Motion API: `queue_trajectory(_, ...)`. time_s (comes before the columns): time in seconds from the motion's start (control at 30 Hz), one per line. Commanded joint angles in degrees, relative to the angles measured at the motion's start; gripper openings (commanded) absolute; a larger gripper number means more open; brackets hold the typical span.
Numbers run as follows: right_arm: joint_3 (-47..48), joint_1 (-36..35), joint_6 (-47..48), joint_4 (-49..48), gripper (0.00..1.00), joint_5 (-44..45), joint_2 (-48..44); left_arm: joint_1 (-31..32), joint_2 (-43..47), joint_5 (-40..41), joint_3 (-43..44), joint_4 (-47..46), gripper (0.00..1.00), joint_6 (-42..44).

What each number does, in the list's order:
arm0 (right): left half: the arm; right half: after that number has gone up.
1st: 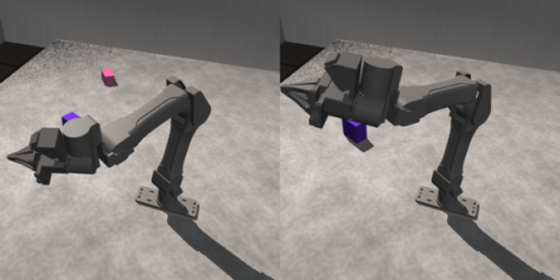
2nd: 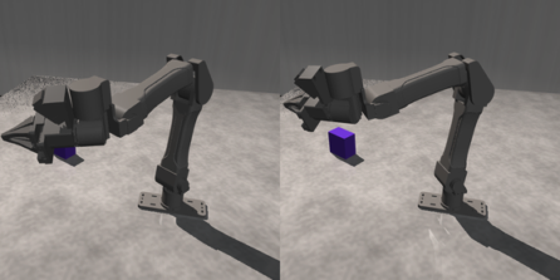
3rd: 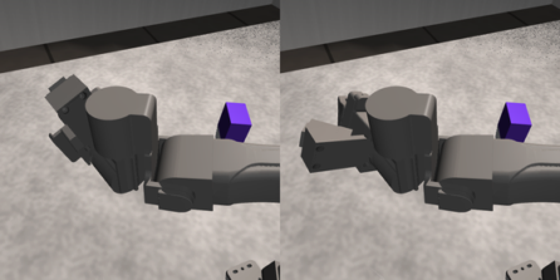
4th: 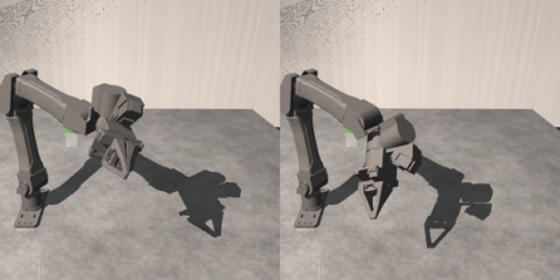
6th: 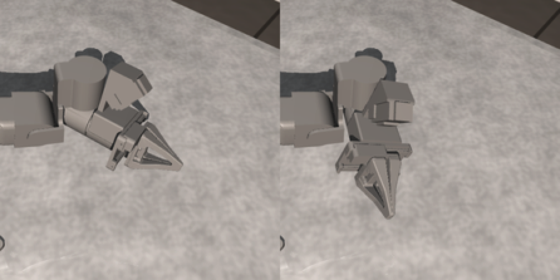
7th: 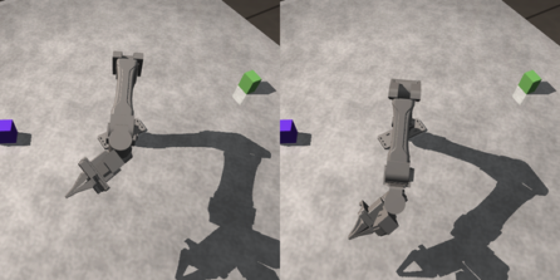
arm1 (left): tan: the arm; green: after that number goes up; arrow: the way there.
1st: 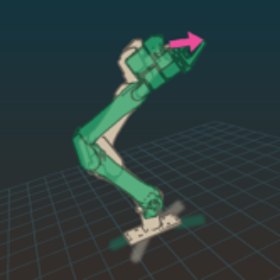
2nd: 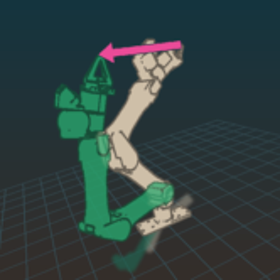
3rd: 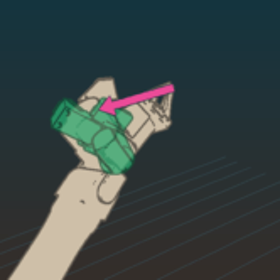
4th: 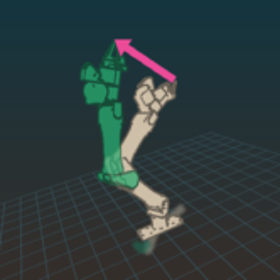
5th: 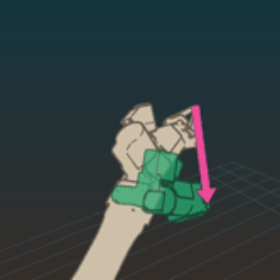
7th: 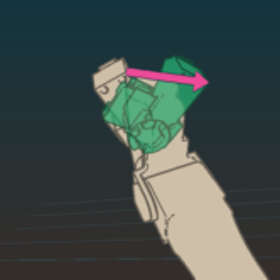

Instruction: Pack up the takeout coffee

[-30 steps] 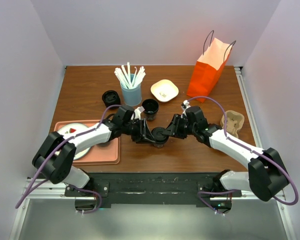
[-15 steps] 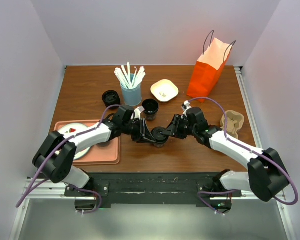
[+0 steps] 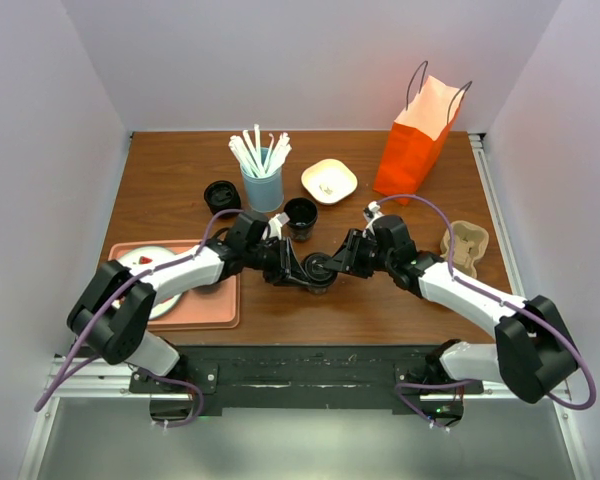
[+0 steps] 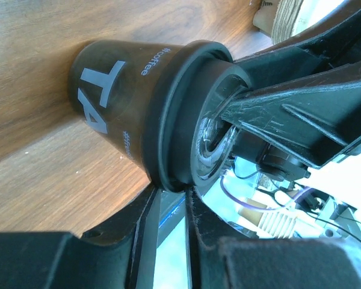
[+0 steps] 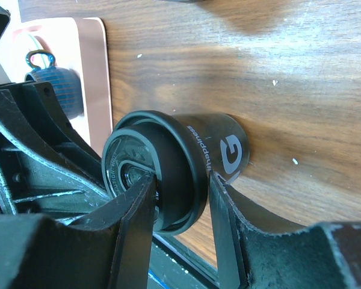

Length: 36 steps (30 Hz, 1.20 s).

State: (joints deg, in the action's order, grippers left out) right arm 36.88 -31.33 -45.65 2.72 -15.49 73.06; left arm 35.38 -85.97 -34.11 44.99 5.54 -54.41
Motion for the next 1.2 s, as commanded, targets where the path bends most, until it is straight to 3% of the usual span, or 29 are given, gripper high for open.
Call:
queue_trajectory(0.0,-3.92,-0.40,2.23,9.32,0.40,5.99,4.11,0.57,-4.99,12.92,-4.04,7.81,0.02,6.25)
queue_trajectory(0.33,-3.66,-0.31,1.61,9.32,0.40,5.90,4.29,0.57,-4.56,12.84,-2.81,8.61,0.14,7.30)
queue_trajectory(0.63,2.31,-0.31,4.16,12.30,0.45,3.62,2.89,0.31,-0.34,12.84,8.87,18.88,0.39,10.46)
queue_trajectory(0.87,8.19,-0.31,6.10,15.20,0.52,1.08,2.27,0.40,0.37,14.51,15.03,23.72,0.43,12.40)
queue_trajectory(1.17,13.30,-0.22,7.85,18.28,0.55,-0.86,2.79,-1.01,-1.04,18.11,19.87,25.75,0.47,16.18)
